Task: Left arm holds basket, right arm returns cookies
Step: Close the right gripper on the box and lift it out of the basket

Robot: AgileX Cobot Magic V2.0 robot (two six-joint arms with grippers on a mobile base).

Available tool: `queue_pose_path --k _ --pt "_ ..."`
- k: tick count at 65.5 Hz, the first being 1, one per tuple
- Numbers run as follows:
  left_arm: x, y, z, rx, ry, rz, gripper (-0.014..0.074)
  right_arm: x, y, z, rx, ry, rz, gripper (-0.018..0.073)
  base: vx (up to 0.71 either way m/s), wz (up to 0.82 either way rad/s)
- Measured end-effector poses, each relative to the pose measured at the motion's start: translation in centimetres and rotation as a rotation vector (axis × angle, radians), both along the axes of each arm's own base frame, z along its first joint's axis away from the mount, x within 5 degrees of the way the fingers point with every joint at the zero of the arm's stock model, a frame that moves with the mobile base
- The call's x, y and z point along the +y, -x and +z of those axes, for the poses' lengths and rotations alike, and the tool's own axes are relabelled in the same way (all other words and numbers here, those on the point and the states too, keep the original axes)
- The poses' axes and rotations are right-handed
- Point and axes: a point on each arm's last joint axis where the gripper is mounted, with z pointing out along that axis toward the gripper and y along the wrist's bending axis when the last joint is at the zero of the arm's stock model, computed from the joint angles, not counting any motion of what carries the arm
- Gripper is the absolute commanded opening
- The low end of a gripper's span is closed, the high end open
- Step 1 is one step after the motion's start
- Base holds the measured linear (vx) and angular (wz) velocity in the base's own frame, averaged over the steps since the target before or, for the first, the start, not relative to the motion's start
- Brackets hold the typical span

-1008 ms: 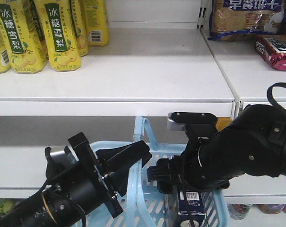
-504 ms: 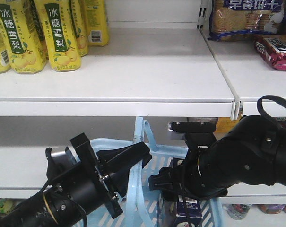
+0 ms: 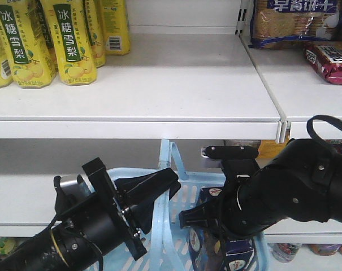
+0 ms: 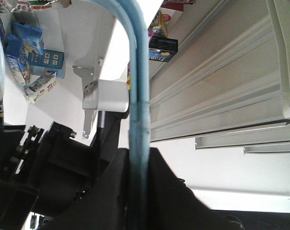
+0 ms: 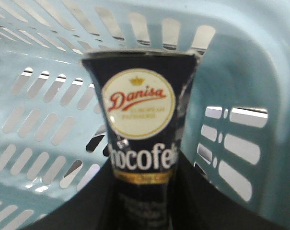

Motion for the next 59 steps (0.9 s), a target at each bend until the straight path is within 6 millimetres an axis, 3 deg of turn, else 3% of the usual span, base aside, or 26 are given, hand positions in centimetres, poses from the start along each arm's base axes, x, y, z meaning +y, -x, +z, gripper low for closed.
queue_pose_path --k 15,59 --pt "0.0 0.0 0.0 -0.002 0.004 0.001 -0.0003 -0.3 0.4 0.9 -0.025 -0.014 0.014 -0.001 0.0 0.0" --pt "0.0 0.0 0.1 -0.005 0.014 0.002 -0.0003 -4.2 5.4 8.4 -0.173 -0.182 0.005 -0.0006 0.0 0.0"
